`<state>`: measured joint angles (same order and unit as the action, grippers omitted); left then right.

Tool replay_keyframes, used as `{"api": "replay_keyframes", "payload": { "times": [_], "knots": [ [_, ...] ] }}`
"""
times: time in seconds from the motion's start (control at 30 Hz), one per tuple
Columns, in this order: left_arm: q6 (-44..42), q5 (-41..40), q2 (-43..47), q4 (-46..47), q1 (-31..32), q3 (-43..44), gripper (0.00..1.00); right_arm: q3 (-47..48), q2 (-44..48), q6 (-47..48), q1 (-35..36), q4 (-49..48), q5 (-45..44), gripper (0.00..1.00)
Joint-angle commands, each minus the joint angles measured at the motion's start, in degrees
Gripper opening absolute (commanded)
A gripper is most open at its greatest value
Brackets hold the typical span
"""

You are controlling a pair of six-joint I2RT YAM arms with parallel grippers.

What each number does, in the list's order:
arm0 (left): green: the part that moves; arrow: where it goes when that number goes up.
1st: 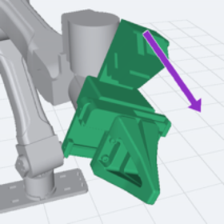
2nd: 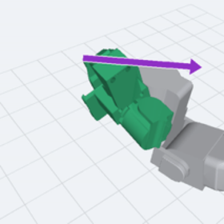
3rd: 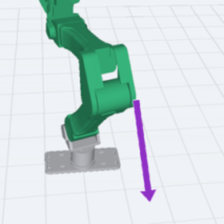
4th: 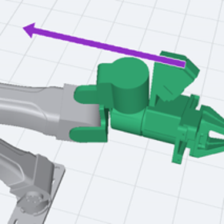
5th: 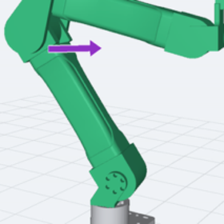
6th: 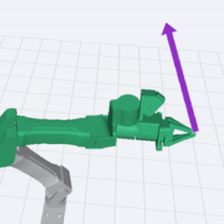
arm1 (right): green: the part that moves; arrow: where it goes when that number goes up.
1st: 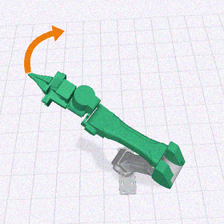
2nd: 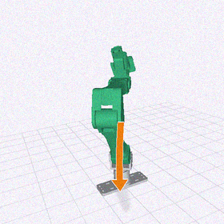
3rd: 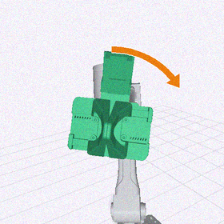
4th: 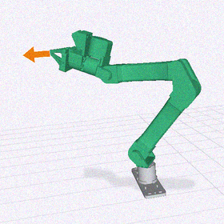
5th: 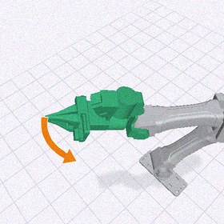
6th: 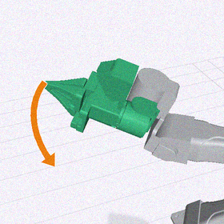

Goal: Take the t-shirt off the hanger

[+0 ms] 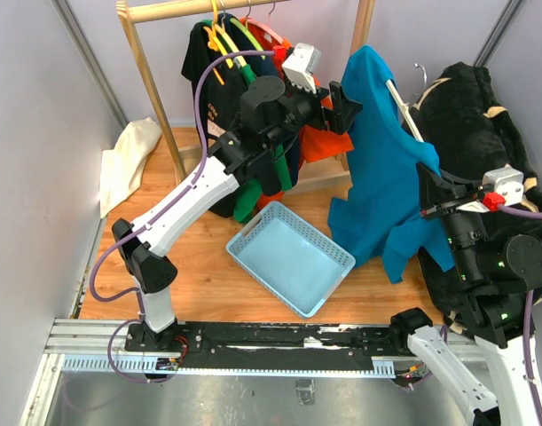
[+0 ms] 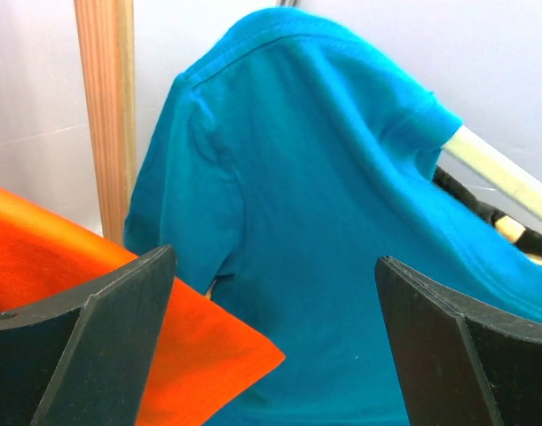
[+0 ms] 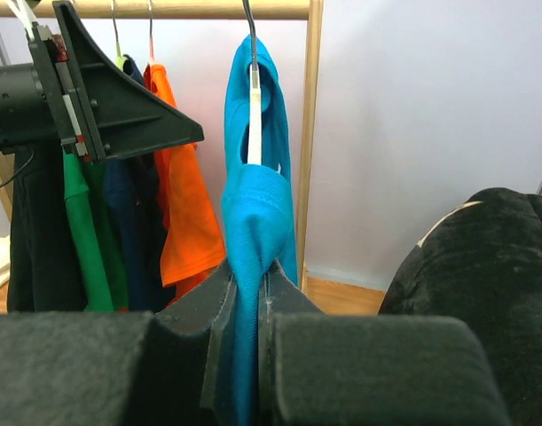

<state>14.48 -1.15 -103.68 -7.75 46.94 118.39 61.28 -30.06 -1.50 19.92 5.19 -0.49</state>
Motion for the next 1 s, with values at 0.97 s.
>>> {"api": "replay_keyframes", "payload": {
  "times": [0.97],
  "knots": [
    [7.12, 4.91, -6.13, 5.39, 1.72, 7.47, 0.75, -1.64, 3.00, -1.33, 1.26, -0.58, 3.19, 0.01]
  ]
}}
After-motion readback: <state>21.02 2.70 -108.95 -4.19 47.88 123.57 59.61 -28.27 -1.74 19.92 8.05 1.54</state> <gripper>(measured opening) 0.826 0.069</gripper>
